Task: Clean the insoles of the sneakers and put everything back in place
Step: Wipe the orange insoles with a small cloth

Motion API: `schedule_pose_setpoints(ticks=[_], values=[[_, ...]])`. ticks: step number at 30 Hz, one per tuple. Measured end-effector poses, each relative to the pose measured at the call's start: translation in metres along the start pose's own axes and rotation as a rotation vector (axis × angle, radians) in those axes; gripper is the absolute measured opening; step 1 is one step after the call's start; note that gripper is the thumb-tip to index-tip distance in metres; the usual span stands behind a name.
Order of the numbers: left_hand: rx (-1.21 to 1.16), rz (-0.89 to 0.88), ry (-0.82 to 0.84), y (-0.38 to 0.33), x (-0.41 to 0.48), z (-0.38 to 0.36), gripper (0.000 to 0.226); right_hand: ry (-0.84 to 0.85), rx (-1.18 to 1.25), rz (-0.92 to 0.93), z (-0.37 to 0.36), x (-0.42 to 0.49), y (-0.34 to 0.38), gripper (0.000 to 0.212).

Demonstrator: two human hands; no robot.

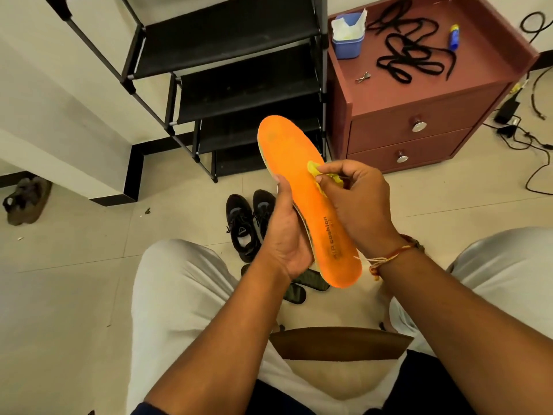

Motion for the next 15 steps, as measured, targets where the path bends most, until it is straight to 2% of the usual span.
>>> schedule_pose_setpoints(ticks=[3, 6, 11, 15], values=[[-0.006, 0.029, 0.015, 0.006, 0.004, 0.001, 0.083, 0.019, -0.190, 0.147, 0.001, -0.001, 0.013, 0.015], [-0.009, 0.032, 0.011, 0.003, 0.007, 0.005, 0.086, 0.148, -0.410, 0.273, -0.009, 0.001, 0.023, 0.020], [-0.016, 0.034, 0.012, -0.008, 0.008, 0.014, 0.085, 0.534, -0.468, 0.281, -0.033, 0.002, 0.020, 0.042], [0.044, 0.084, 0.028, -0.002, 0.010, 0.015, 0.081, 0.514, -0.433, 0.292, -0.022, 0.011, 0.016, 0.041]])
Point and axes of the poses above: each hand's wrist, its own x-axis towards the middle knuckle, its own z-axis out of the back of the hand, y = z × x, the point moved 9 cm from there along x, towards the middle knuckle, and after that the axes turned 11 degrees about z, right-handed, at the moved point
